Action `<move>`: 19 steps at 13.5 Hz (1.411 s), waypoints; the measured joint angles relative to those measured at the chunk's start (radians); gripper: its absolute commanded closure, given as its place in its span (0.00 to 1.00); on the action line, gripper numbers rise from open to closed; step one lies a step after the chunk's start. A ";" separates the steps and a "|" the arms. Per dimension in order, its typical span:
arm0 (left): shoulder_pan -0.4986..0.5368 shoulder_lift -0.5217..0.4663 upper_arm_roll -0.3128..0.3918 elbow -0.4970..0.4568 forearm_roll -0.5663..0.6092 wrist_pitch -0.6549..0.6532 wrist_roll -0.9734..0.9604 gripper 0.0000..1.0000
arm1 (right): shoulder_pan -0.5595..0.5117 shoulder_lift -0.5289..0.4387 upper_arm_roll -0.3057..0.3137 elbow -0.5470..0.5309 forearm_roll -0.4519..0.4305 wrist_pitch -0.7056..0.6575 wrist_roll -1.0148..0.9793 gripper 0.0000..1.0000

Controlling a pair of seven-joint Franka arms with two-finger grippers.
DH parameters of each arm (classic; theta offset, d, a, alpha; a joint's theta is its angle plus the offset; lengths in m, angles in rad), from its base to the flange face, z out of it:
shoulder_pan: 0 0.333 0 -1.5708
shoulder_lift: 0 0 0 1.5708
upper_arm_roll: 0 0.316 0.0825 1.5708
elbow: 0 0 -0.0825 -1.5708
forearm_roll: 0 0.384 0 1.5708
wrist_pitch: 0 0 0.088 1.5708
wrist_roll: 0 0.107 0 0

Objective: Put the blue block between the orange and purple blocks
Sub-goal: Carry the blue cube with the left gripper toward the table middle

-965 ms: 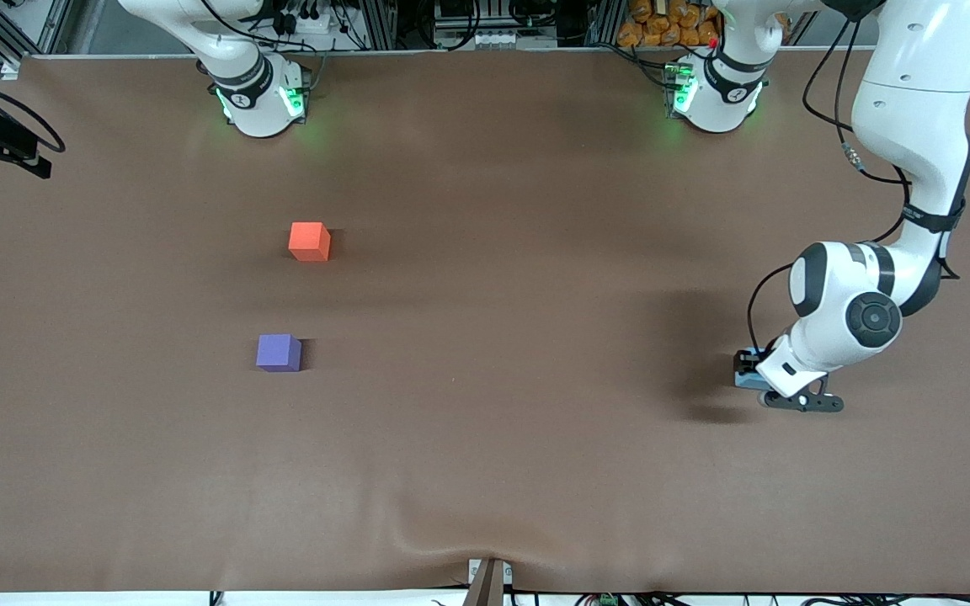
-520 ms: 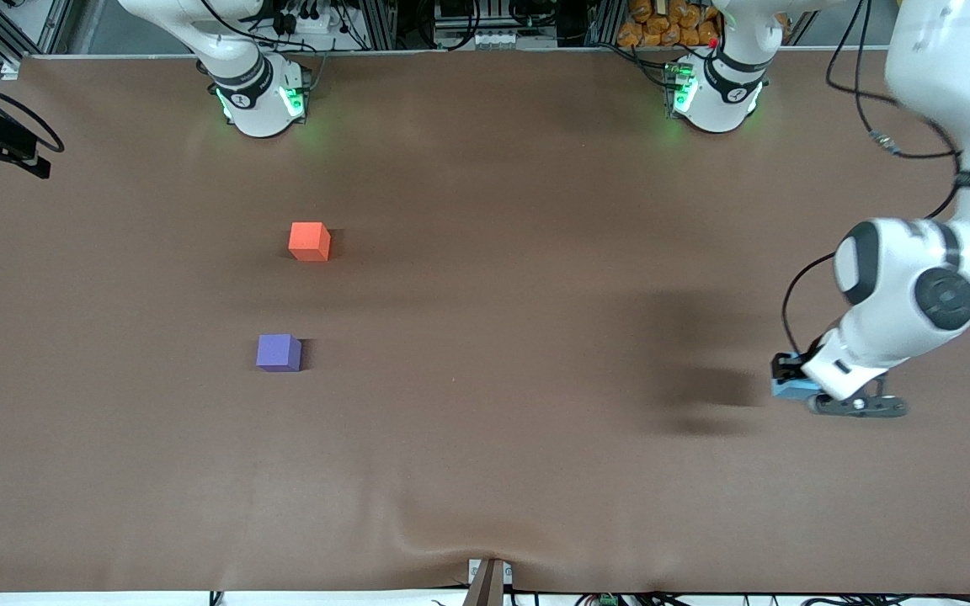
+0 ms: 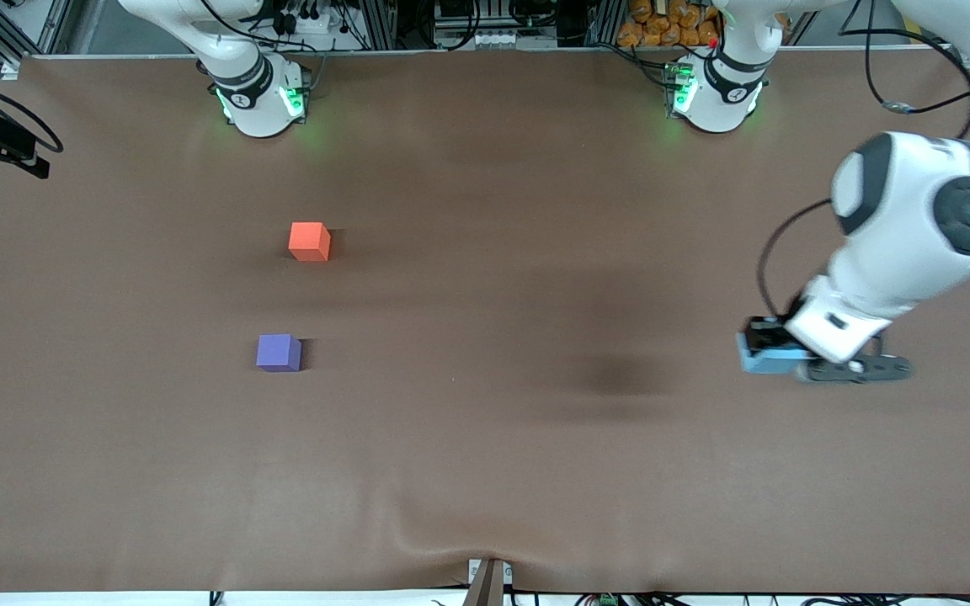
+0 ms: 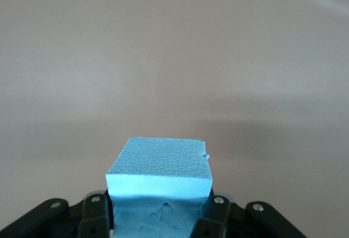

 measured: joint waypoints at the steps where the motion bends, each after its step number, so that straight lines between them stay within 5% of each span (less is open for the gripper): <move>1: -0.044 0.009 -0.013 0.000 0.000 -0.001 -0.069 1.00 | -0.001 0.001 0.000 0.000 0.000 0.000 0.000 0.00; 8: -0.465 0.249 -0.008 0.124 0.020 0.004 -0.451 1.00 | -0.002 0.010 0.001 0.000 0.000 0.000 0.000 0.00; 12: -0.706 0.424 0.095 0.230 0.088 0.014 -0.589 1.00 | -0.003 0.038 0.000 0.000 0.000 0.003 0.000 0.00; 16: -0.803 0.514 0.129 0.253 0.089 0.063 -0.608 1.00 | -0.004 0.057 0.002 0.000 0.000 0.009 0.000 0.00; 17: -0.808 0.527 0.129 0.254 0.089 0.079 -0.611 0.70 | -0.004 0.058 0.004 0.000 0.000 0.008 0.000 0.00; 18: -0.810 0.537 0.129 0.256 0.089 0.089 -0.618 0.12 | -0.004 0.061 0.005 0.000 0.000 0.008 -0.001 0.00; 19: -0.810 0.542 0.130 0.258 0.089 0.095 -0.627 0.00 | -0.004 0.067 0.007 0.000 0.000 0.010 -0.002 0.00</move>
